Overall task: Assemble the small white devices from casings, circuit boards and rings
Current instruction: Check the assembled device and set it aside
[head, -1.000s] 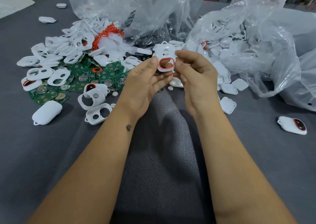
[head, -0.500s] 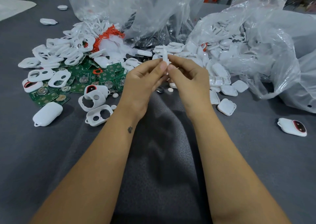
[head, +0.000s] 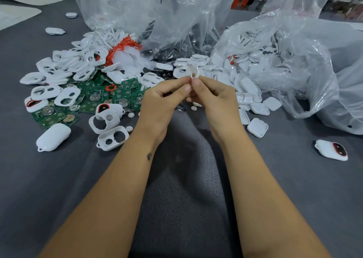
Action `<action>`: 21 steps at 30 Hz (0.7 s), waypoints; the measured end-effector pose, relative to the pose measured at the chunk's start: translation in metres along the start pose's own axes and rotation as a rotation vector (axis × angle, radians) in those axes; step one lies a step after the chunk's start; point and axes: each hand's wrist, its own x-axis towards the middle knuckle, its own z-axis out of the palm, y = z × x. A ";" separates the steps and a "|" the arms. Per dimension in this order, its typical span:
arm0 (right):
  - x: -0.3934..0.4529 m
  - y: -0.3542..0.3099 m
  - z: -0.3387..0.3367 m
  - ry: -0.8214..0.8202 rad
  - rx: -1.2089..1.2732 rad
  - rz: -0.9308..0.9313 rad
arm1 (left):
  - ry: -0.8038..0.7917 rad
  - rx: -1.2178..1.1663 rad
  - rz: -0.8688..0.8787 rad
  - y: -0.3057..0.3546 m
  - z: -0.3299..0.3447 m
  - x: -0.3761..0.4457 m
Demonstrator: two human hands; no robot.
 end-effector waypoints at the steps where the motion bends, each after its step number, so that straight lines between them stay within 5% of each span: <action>1: 0.000 0.000 0.000 0.003 0.028 0.015 | 0.021 0.008 0.000 0.001 0.000 0.000; 6: 0.000 -0.007 -0.002 -0.015 0.226 0.038 | 0.133 -0.109 -0.067 0.006 -0.002 0.002; 15: -0.005 -0.019 -0.010 -0.249 0.532 0.080 | -0.338 -0.402 -0.115 0.009 -0.005 -0.004; 21: -0.004 -0.017 -0.010 -0.340 0.578 0.090 | -0.410 -0.440 -0.132 0.011 -0.004 -0.005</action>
